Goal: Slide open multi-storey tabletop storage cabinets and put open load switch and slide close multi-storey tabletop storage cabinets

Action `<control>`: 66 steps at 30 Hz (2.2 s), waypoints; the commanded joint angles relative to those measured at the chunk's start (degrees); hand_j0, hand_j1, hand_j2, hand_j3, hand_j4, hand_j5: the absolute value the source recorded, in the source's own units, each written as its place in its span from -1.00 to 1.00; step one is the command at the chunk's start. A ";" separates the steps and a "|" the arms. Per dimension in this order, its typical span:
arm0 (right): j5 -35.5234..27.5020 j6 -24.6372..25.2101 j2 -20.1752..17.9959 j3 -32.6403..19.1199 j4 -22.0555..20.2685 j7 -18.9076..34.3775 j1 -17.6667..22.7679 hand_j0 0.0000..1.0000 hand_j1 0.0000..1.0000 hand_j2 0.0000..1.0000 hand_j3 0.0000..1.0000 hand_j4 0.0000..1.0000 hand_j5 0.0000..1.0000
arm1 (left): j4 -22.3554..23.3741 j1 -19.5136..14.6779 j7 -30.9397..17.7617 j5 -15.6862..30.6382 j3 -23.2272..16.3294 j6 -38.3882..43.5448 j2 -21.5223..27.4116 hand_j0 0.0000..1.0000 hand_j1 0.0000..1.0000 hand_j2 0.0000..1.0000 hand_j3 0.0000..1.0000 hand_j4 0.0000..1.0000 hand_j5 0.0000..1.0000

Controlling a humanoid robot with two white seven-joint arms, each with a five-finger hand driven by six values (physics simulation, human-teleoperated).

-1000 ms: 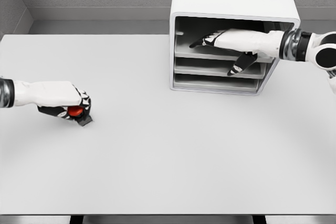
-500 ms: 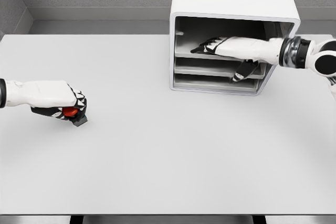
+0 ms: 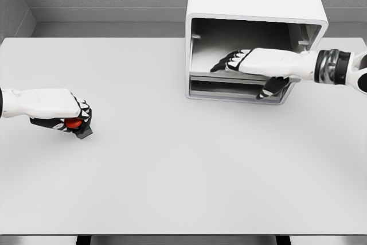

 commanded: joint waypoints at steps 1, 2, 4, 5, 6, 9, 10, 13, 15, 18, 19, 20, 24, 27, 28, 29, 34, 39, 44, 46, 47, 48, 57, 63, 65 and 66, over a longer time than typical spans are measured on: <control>-0.21 -0.02 -1.08 -1.10 -1.89 0.05 0.18 1.00 1.00 1.00 1.00 1.00 1.00 | -0.03 0.00 0.09 0.32 0.03 0.14 0.31 -0.20 -0.20 -0.20 -0.20 -0.20 -0.20; -0.21 -0.02 -1.16 -1.46 -2.25 0.05 0.62 1.00 1.00 1.00 1.00 1.00 1.00 | -0.11 0.00 0.09 0.41 0.12 0.14 0.31 -0.20 -0.20 -0.20 -0.20 -0.20 -0.20; -0.21 -0.02 -1.25 -1.46 -3.56 0.05 0.88 1.00 1.00 1.00 1.00 1.00 1.00 | -0.29 0.00 0.09 0.41 0.12 0.14 0.40 -0.20 -0.20 -0.20 -0.20 -0.20 -0.20; -0.21 -0.02 -1.95 -1.46 -4.27 0.05 0.97 1.00 1.00 1.00 1.00 1.00 1.00 | -0.29 0.00 0.09 0.41 0.12 0.14 0.40 -0.20 -0.20 -0.20 -0.20 -0.20 -0.20; -0.21 -0.02 -2.31 -1.46 -5.67 0.05 1.06 1.00 1.00 1.00 1.00 1.00 1.00 | -0.38 0.00 0.09 0.41 0.12 0.14 0.40 -0.20 -0.20 -0.20 -0.20 -0.20 -0.20; -0.21 -0.02 -2.92 -1.55 -7.08 0.05 1.67 1.00 1.00 1.00 1.00 1.00 1.00 | -0.47 0.00 0.01 0.41 0.12 0.14 0.75 -0.20 -0.20 -0.20 -0.20 -0.20 -0.20; -0.21 -0.02 -3.01 -1.55 -7.61 0.05 1.76 1.00 1.00 1.00 1.00 1.00 1.00 | -0.47 0.00 0.01 0.41 0.12 0.14 0.83 -0.20 -0.20 -0.20 -0.20 -0.20 -0.20; -0.21 -0.99 -3.71 -1.55 -8.49 0.05 2.29 1.00 1.00 1.00 1.00 1.00 1.00 | -0.47 0.00 0.09 0.41 0.12 0.14 0.83 -0.20 -0.20 -0.20 -0.20 -0.20 -0.20; -0.21 -1.08 -4.06 -1.55 -9.36 0.05 2.73 1.00 1.00 1.00 1.00 1.00 1.00 | -0.47 0.00 0.09 0.32 0.12 0.14 0.83 -0.20 -0.20 -0.20 -0.20 -0.20 -0.20; -0.21 -1.96 -4.86 -1.55 -10.07 0.05 3.17 1.00 1.00 1.00 1.00 1.00 1.00 | -0.73 -0.09 0.09 0.32 0.12 0.14 0.83 -0.20 -0.20 -0.20 -0.20 -0.20 -0.20; -0.21 -2.66 -4.94 -1.63 -10.16 0.05 3.60 1.00 1.00 1.00 1.00 1.00 1.00 | -0.91 -0.09 0.01 0.41 0.12 0.14 1.10 -0.20 -0.20 -0.20 -0.20 -0.20 -0.20; -0.21 -2.92 -5.82 -2.33 -10.24 0.05 3.87 1.00 1.00 1.00 1.00 1.00 1.00 | -1.26 -0.09 0.09 0.41 0.12 0.14 1.36 -0.20 -0.20 -0.20 -0.20 -0.20 -0.20; -0.29 -4.15 -6.53 -4.01 -10.68 0.05 5.45 1.00 1.00 1.00 1.00 1.00 1.00 | -1.26 -0.09 0.01 0.41 0.12 0.14 1.63 -0.20 -0.20 -0.20 -0.20 -0.20 -0.20; -0.29 -4.15 -6.96 -4.01 -11.65 0.05 5.63 1.00 1.00 1.00 1.00 1.00 1.00 | -1.26 -0.09 0.09 0.41 0.12 0.14 1.63 -0.20 -0.20 -0.20 -0.20 -0.20 -0.20; -0.29 -4.15 -8.11 -4.27 -12.44 0.05 5.71 1.00 1.00 1.00 1.00 1.00 1.00 | -1.34 -0.09 0.09 0.41 0.12 0.14 1.63 -0.20 -0.20 -0.20 -0.20 -0.20 -0.20; -0.29 -4.15 -8.11 -5.06 -12.71 0.05 6.06 1.00 1.00 1.00 1.00 1.00 1.00 | -1.26 -0.09 0.01 0.41 0.12 0.14 1.71 -0.20 -0.20 -0.20 -0.20 -0.20 -0.20; -0.38 -7.14 -9.95 -7.69 -13.23 0.05 7.82 1.00 1.00 1.00 1.00 1.00 1.00 | -1.26 -0.09 0.09 0.41 0.12 0.14 1.71 -0.20 -0.20 -0.20 -0.20 -0.20 -0.20; -4.25 -9.08 -11.01 -14.73 -13.06 0.05 11.87 1.00 1.00 1.00 1.00 1.00 1.00 | -1.26 -0.09 0.01 0.41 0.12 0.14 1.71 -0.20 -0.20 -0.20 -0.20 -0.20 -0.20; -4.77 -9.18 -13.03 -15.52 -13.23 0.05 13.01 1.00 1.00 1.00 1.00 1.00 1.00 | -4.95 -0.62 0.18 1.02 0.12 0.14 1.54 -0.20 -0.20 -0.20 -0.20 -0.20 -0.20; -5.74 -9.18 -15.58 -19.82 -13.67 0.05 16.87 1.00 1.00 1.00 1.00 1.00 1.00 | -6.97 -2.55 0.27 3.13 0.12 0.14 1.45 -0.20 -0.20 -0.20 -0.20 -0.20 -0.20; -5.74 -9.18 -16.11 -21.40 -13.85 0.05 18.28 1.00 1.00 1.00 1.00 1.00 1.00 | -7.59 -3.43 0.27 4.27 0.12 0.14 1.36 -0.20 -0.20 -0.20 -0.20 -0.20 -0.20; -5.74 -9.18 -16.81 -22.90 -13.85 0.05 19.95 1.00 1.00 1.00 1.00 1.00 1.00 | -7.76 -4.39 0.27 5.24 0.03 0.14 1.19 -0.20 -0.20 -0.20 -0.20 -0.20 -0.20; -12.42 -9.18 -19.62 -51.64 -13.85 0.05 40.16 1.00 1.00 1.00 1.00 1.00 1.00 | -7.50 -7.91 0.53 7.09 0.47 0.14 -1.54 -0.31 -0.31 -0.31 -0.31 -0.31 -0.31; -12.69 -9.18 -19.62 -61.66 -13.67 0.05 48.51 1.00 1.00 1.00 1.00 1.00 1.00 | -7.15 -12.57 0.18 8.23 0.47 0.14 -6.90 -0.33 -0.33 -0.33 -0.33 -0.33 -0.33; -12.69 -9.18 -19.53 -62.37 -12.18 0.05 50.71 1.00 1.00 1.00 1.00 1.00 1.00 | -6.44 -14.59 0.01 7.88 0.47 0.14 -10.24 -0.37 -0.37 -0.37 -0.37 -0.37 -0.37; -12.77 -9.18 -19.53 -62.37 -9.55 0.05 50.80 1.00 1.00 1.00 1.00 1.00 1.00 | -6.44 -14.94 0.01 8.05 0.47 0.14 -10.85 -0.37 -0.37 -0.37 -0.37 -0.37 -0.37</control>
